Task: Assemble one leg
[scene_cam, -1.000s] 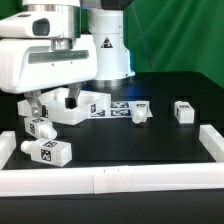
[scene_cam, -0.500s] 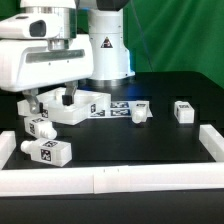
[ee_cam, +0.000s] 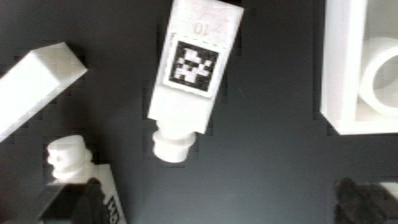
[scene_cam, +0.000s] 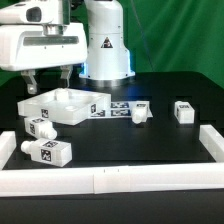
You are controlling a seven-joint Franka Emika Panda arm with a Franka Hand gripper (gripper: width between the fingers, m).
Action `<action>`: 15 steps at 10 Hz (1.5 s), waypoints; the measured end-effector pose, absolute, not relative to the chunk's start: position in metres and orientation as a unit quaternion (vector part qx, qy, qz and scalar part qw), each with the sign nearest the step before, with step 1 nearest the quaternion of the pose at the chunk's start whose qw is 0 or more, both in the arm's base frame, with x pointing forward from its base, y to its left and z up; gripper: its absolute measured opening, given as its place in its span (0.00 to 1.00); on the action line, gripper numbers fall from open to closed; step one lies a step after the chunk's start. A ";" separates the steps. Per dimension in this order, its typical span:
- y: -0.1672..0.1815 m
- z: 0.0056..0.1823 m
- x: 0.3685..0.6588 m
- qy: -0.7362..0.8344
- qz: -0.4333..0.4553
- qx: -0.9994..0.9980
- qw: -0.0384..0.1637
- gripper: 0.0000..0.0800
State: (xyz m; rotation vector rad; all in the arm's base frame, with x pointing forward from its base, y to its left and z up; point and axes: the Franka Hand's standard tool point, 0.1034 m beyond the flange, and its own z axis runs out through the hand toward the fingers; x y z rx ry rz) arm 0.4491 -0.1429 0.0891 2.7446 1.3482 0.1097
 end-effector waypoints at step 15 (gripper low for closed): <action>-0.160 0.005 0.353 0.409 -0.018 0.912 0.004 0.81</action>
Offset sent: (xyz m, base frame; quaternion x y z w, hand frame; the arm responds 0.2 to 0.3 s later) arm -0.0438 -0.0044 -0.0149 0.0206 -0.0072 -0.0202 0.9996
